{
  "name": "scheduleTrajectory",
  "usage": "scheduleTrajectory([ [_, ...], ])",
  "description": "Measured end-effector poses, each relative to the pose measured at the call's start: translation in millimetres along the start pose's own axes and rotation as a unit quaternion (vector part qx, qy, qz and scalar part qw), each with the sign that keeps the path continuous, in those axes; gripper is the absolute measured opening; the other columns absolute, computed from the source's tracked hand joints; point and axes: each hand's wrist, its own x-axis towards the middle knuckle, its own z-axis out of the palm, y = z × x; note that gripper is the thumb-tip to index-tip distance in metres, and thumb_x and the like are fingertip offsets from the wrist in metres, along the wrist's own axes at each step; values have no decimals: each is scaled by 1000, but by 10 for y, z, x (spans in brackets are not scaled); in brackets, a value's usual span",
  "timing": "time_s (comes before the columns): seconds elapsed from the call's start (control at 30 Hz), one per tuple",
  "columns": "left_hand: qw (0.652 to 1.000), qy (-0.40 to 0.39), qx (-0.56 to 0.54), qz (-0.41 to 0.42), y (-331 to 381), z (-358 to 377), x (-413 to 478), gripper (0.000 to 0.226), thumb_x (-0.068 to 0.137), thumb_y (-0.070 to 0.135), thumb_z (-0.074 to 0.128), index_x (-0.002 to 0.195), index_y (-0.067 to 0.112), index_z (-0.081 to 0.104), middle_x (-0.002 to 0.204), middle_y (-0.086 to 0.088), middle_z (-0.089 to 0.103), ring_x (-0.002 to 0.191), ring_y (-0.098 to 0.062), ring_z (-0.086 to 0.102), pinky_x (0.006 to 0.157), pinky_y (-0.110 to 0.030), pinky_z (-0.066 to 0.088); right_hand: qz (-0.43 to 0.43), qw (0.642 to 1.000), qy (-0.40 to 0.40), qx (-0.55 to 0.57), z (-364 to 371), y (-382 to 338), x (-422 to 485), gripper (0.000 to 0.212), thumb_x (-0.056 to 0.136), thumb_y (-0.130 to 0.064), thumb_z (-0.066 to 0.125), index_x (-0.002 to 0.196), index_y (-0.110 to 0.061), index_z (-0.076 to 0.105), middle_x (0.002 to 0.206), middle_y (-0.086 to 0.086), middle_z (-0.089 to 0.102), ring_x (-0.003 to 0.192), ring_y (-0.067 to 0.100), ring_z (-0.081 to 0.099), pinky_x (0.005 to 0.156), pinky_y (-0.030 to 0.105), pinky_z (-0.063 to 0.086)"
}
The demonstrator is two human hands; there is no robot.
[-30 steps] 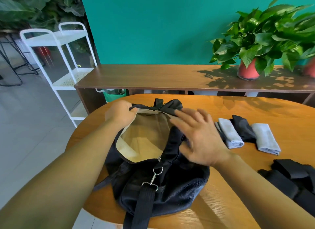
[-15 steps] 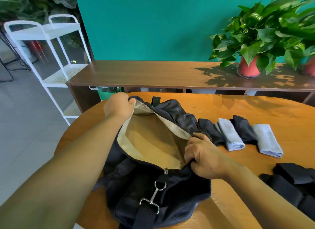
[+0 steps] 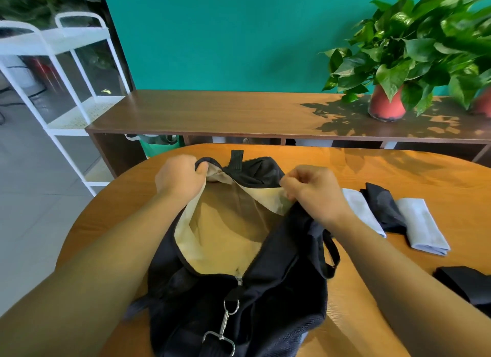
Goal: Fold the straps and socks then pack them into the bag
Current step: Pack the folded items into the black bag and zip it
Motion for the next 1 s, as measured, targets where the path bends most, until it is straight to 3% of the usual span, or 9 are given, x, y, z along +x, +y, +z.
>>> scheduleTrajectory([
  [0.13,1000,-5,-7,3,22,-9,-9,39,99,41,43,69,17,48,63,-2,44,59,-17,46,53,-29,37,93,960,-28,-262,222,-7,356,44,80,-60,59,84,-18,51,74,-4,57,69,16,53,53,27,38],
  [0.27,1000,-8,-3,5,-3,-23,-8,38,98,40,43,70,17,49,64,-2,45,58,-16,45,51,-28,34,120,897,-83,-417,310,-21,425,61,74,-78,51,86,-18,48,73,-4,50,76,20,53,59,27,36],
  [0.33,1000,-13,-3,12,8,-12,-14,37,99,40,44,69,18,48,64,-2,45,57,-15,44,51,-27,32,136,887,-114,-426,352,29,436,59,75,-77,52,88,-19,49,80,-3,53,84,23,54,71,30,41],
  [0.43,1000,-15,-3,24,30,-3,-26,38,99,40,43,67,20,44,63,-1,43,56,-13,41,49,-26,28,163,905,-142,-368,345,97,523,54,75,-70,58,86,-18,49,87,0,55,97,27,58,81,35,45],
  [0.53,1000,-10,-10,21,22,-26,-17,38,99,40,42,67,20,44,63,-1,44,56,-13,42,48,-26,28,182,926,-141,-300,299,139,591,44,78,-58,63,74,-17,48,75,-1,54,85,27,58,69,33,43],
  [0.63,1000,-4,-21,-4,26,-43,12,38,99,40,43,67,19,44,63,-2,44,56,-14,43,47,-26,27,132,937,-110,-303,287,114,551,37,84,-51,60,74,-15,55,72,1,56,75,26,57,58,28,39],
  [0.77,998,-21,-33,-48,73,-33,52,36,98,40,45,70,17,49,66,-3,48,58,-14,46,46,-26,28,75,935,-79,-338,296,81,401,58,76,-76,48,88,-20,59,81,-3,60,78,20,58,63,30,45],
  [0.93,997,-31,-44,-56,85,-13,62,37,98,39,45,69,16,47,66,-3,46,58,-15,45,47,-26,26,166,900,-226,-335,252,182,297,101,44,-93,49,106,-14,59,103,0,63,96,24,59,89,41,49],
  [1.0,996,-32,-48,-62,84,-23,72,36,99,38,44,72,15,50,68,-5,47,59,-16,46,47,-27,28,179,906,-252,-289,227,205,277,88,55,-84,57,106,-12,59,99,-1,61,94,22,58,82,34,46],
])
